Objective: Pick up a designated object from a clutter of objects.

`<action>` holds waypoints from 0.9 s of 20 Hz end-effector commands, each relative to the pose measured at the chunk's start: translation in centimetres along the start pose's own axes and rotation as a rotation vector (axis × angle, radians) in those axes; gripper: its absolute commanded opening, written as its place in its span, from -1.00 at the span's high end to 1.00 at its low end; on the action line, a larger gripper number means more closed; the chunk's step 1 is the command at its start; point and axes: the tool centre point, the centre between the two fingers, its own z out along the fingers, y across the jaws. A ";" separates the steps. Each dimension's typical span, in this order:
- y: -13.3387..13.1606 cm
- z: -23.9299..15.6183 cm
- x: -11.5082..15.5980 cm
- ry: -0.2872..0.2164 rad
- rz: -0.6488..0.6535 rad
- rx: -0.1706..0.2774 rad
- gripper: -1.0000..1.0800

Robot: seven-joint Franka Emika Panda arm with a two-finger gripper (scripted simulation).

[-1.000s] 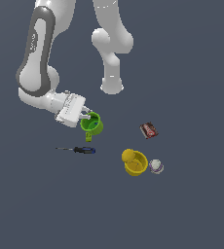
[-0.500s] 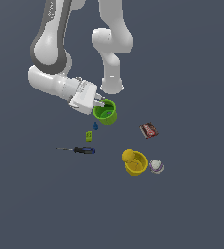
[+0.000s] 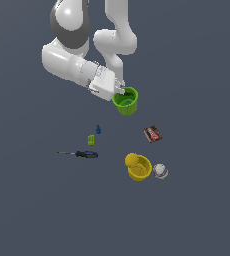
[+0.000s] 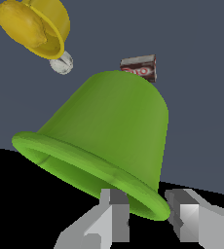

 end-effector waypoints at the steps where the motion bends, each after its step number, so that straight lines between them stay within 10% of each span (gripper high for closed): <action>1: 0.0 1.0 -2.5 0.000 -0.001 0.001 1.00; 18: -0.5 6.3 -15.9 -0.002 -0.001 0.002 1.00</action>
